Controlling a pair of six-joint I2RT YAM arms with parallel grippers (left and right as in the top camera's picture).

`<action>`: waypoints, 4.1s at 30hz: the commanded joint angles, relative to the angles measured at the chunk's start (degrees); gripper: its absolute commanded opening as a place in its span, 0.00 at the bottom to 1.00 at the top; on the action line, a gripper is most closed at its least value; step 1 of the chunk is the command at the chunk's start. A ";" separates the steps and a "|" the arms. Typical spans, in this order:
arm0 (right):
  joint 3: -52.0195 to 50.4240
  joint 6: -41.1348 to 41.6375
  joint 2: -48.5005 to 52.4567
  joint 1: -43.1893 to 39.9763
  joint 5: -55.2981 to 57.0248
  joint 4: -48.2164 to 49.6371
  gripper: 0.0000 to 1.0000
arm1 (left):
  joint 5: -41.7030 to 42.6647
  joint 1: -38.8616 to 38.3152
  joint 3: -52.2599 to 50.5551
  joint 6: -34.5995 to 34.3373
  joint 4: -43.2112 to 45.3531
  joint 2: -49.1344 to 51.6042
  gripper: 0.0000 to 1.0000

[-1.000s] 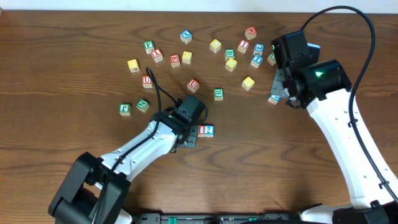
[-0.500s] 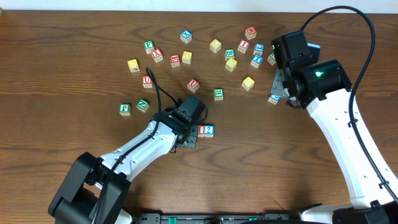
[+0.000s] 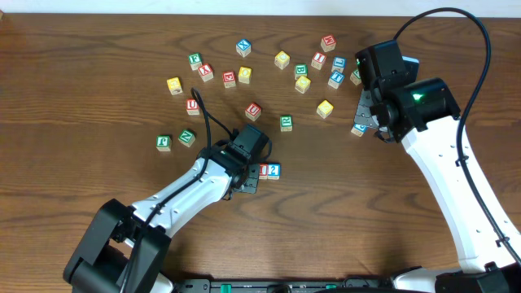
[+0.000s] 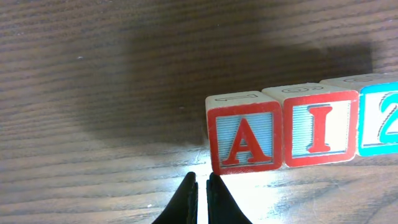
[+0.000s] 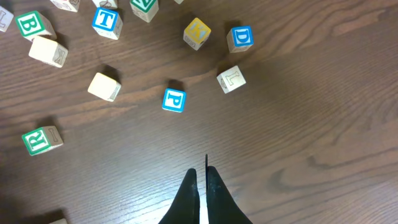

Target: Spell out AI2

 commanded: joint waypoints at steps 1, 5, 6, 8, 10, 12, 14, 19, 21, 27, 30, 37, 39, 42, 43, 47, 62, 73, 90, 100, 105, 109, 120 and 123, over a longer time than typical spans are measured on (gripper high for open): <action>0.81 -0.79 0.55 -0.39 0.44 0.11 0.01 | 0.31 -0.09 -0.48 0.79 0.04 -1.03 0.07; 0.81 -0.81 0.55 -0.39 0.44 0.09 0.01 | 0.31 -0.09 -0.48 0.79 0.04 -1.03 0.07; 0.81 -0.79 0.55 -0.39 0.44 0.09 0.01 | 0.31 -0.09 -0.48 0.79 0.02 -1.03 0.08; 0.81 -0.79 0.55 -0.39 0.39 0.07 0.01 | 0.28 -0.09 -0.48 0.79 0.02 -1.03 0.08; 0.81 -0.79 0.55 -0.39 0.24 0.04 0.01 | 0.28 -0.09 -0.48 0.76 0.00 -1.03 0.07; 0.81 -0.79 0.55 -0.39 0.22 -0.02 0.01 | 0.26 -0.09 -0.48 0.79 -0.11 -1.03 0.07; 0.81 -0.79 0.55 -0.39 0.24 -0.11 0.01 | 0.24 -0.09 -0.48 0.79 -0.24 -1.03 0.07; 0.81 -0.79 0.55 -0.39 0.24 -0.11 0.01 | -0.17 -0.07 -0.48 0.72 -2.14 -1.03 0.07; 0.81 -0.81 0.55 -0.39 0.24 -0.13 0.01 | -1.44 -0.07 -0.48 0.44 -2.75 -1.03 0.08; 0.81 -1.38 0.55 -0.39 0.26 -0.13 0.01 | -6.01 0.11 -0.48 -1.29 -4.28 -1.33 0.08; 0.81 -1.68 0.55 -0.39 0.26 -0.02 0.01 | -6.05 0.83 -0.44 -1.25 -4.33 -2.69 0.08; 0.81 -2.34 0.55 -0.39 0.24 1.42 0.01 | -6.40 5.75 2.49 -0.24 -7.41 -11.15 0.07; 0.81 -2.43 0.52 -0.39 -0.26 1.55 0.01 | -6.38 7.89 3.69 0.37 -8.31 -15.65 0.07; 0.81 -2.64 0.48 -0.39 -1.84 1.62 0.01 | -6.36 10.34 4.50 0.57 -8.57 -21.99 0.08; 0.81 -2.99 0.46 -0.39 -2.54 1.64 0.01 | -6.36 11.10 4.59 0.57 -8.57 -24.37 0.07; 0.81 -3.37 -0.04 -0.02 -4.11 1.64 0.01 | -6.38 12.98 4.59 0.57 -8.90 -32.26 0.07; 0.83 -6.03 -14.51 3.80 -3.96 3.30 0.28 | -6.40 13.29 4.59 0.55 -9.90 -42.62 0.88; 0.83 -6.34 -19.76 3.74 -3.96 2.86 0.99 | -6.40 13.29 4.57 0.55 -9.92 -42.60 0.88; 0.81 -6.32 -19.65 3.74 -3.87 2.86 0.99 | -6.40 13.29 4.57 0.55 -9.92 -42.58 0.88; 0.81 -6.32 -19.65 3.74 -3.87 2.86 0.99 | -6.40 13.29 4.57 0.52 -9.92 -42.58 0.88; 0.81 -6.32 -19.65 3.74 -3.87 2.86 0.99 | -6.38 13.29 4.57 0.52 -11.89 -42.60 0.88; 0.81 -6.32 -19.65 3.74 -3.87 2.86 0.99 | -5.27 13.03 4.13 0.50 -19.04 -42.91 0.88; 0.81 -6.32 -19.65 3.74 -3.87 2.86 0.99 | -4.22 13.16 -1.70 -1.16 -29.14 -64.87 0.88; 0.81 -6.32 -19.65 3.74 -3.87 2.86 0.99 | -4.15 14.97 -4.98 -4.17 -27.87 -72.57 0.88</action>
